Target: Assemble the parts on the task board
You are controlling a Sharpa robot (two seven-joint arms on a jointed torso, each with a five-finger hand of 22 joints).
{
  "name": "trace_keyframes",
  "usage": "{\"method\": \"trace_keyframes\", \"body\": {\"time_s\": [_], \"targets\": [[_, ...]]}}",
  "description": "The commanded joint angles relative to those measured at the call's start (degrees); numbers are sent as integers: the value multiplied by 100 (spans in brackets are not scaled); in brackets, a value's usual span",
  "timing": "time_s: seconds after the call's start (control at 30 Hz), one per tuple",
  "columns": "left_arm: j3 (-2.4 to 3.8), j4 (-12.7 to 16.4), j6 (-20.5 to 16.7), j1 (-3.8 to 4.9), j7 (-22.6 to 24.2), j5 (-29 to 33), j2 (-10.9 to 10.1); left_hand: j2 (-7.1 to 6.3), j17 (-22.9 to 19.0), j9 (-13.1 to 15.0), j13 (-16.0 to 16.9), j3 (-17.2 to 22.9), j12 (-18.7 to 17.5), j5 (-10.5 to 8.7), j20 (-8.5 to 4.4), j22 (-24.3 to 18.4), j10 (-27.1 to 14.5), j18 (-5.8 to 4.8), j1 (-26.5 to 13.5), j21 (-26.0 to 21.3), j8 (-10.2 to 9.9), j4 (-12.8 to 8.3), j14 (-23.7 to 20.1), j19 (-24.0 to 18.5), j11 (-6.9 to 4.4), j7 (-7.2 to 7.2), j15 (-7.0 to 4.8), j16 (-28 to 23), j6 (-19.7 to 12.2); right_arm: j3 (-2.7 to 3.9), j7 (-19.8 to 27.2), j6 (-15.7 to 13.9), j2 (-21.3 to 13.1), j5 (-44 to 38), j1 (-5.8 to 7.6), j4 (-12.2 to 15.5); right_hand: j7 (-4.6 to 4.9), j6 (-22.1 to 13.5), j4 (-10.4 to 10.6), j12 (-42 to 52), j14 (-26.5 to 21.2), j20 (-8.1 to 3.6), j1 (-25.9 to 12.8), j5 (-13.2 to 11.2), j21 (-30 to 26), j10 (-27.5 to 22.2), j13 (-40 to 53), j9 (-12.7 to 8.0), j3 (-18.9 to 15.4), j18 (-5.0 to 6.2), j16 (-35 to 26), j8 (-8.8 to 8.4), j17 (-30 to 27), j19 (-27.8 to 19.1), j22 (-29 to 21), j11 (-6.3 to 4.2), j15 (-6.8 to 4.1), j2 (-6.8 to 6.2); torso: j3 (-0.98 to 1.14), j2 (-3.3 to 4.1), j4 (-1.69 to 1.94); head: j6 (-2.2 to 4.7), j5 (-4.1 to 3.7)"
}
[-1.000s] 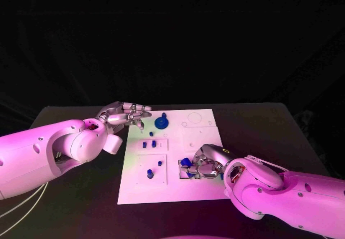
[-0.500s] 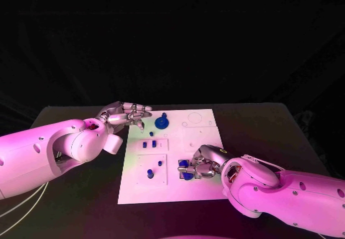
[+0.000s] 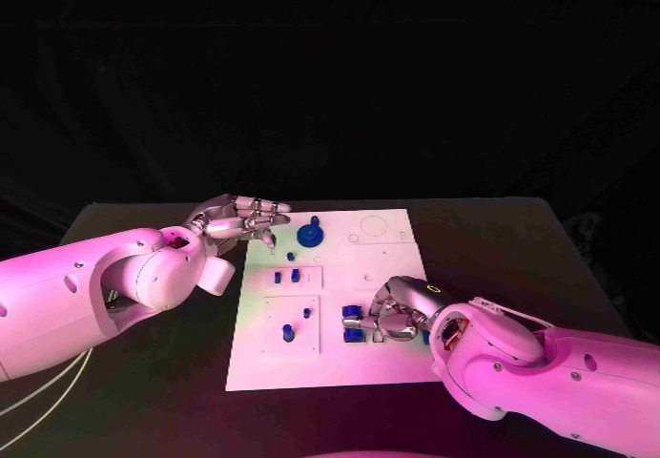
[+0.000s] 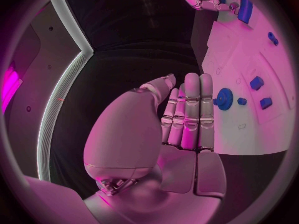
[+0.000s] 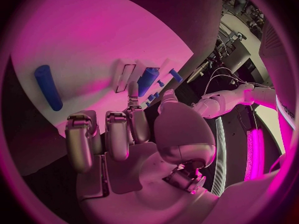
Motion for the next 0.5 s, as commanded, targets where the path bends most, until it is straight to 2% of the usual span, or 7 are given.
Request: {"method": "trace_keyframes", "body": {"time_s": [0.03, 0.23, 0.4, 0.5], "targets": [[3, 19, 89, 5, 23, 24, -4, 47, -9, -8, 6, -27, 19, -19, 32, -10, -46, 81, -26, -39, 3, -5, -47, -17, 6, 5, -12, -27, -29, 0, 59, -108, -114, -224, -10, 134, -2, -43, -9, 36, 478, -30, 271, 224, 26, 21, 458, 23, 43, -38, -5, 47, 926, 589, 1508, 5, -18, 42, 5, 2, -4, 1, 5], [1, 19, 90, 5, 18, 24, -17, 47, -9, -8, 6, -27, 19, -19, 32, -10, -46, 81, -26, -39, 3, -5, -47, -17, 6, 5, -12, -27, -29, 0, 149, -94, -328, -217, -12, 320, -15, -49, -86, 59, 484, -40, 767, 638, 26, 43, 494, 58, 68, -38, 11, 63, 957, 589, 1508, -7, -28, 126, 2, -3, -4, -15, 5], [-3, 15, 95, 5, 11, 24, -17, 47, -9, -8, 6, -27, 19, -19, 32, -10, -46, 81, -26, -39, 3, -5, -47, -17, 6, 5, -12, -27, -29, 0, 198, 19, -409, -186, -13, 356, -27, -57, -294, 78, 487, -47, 1283, 751, 26, 58, 521, 79, 125, -38, 20, 72, 974, 589, 1508, -19, -39, 131, 3, -2, -3, -10, 4], [-5, 16, 97, 5, 10, 24, -15, 47, -9, -8, 6, -27, 19, -19, 32, -10, -46, 81, -26, -39, 3, -5, -47, -17, 6, 5, -12, -27, -29, 0, 189, 11, -446, -187, -13, 338, -26, -61, -343, 70, 486, -49, 1421, 739, 26, 57, 519, 84, 144, -38, 18, 71, 970, 589, 1508, -18, -39, 163, 2, 1, 3, -7, -6]]}}
